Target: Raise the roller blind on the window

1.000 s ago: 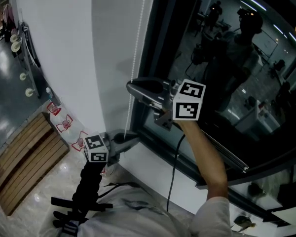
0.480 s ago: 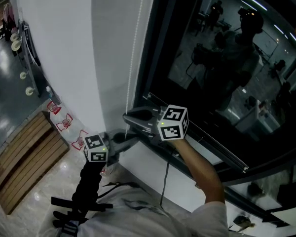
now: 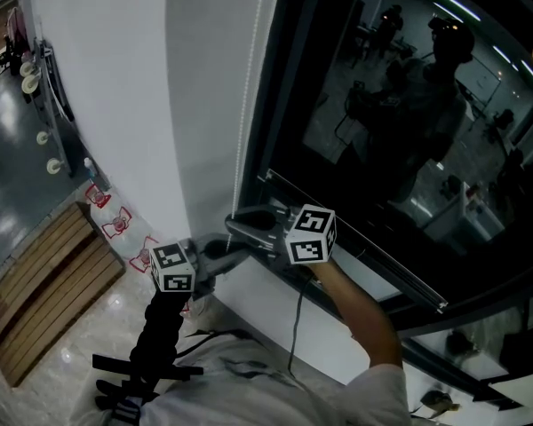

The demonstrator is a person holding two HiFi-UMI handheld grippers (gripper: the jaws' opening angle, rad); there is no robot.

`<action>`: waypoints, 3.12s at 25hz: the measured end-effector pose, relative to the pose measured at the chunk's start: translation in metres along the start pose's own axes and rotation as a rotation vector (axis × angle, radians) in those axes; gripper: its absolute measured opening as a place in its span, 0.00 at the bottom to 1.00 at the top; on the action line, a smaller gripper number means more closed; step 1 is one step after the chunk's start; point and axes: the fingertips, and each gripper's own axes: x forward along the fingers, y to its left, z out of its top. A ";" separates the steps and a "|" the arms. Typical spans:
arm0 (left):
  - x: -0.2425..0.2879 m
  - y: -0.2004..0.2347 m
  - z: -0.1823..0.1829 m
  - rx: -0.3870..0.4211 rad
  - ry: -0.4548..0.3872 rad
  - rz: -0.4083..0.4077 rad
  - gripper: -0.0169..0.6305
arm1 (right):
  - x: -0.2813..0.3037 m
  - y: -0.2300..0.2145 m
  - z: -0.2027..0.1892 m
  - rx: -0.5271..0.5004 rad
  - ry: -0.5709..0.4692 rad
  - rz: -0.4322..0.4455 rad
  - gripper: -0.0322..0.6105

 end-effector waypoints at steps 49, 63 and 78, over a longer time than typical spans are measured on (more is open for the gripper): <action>-0.005 0.001 -0.008 -0.026 0.008 0.005 0.02 | -0.054 0.013 0.385 -0.323 -0.441 -0.043 0.08; 0.005 -0.004 -0.011 -0.029 0.016 -0.014 0.02 | -0.041 0.016 0.299 -0.319 -0.326 -0.053 0.07; 0.000 -0.002 -0.014 -0.042 0.025 0.000 0.02 | -0.011 -0.007 0.119 -0.122 -0.179 -0.073 0.07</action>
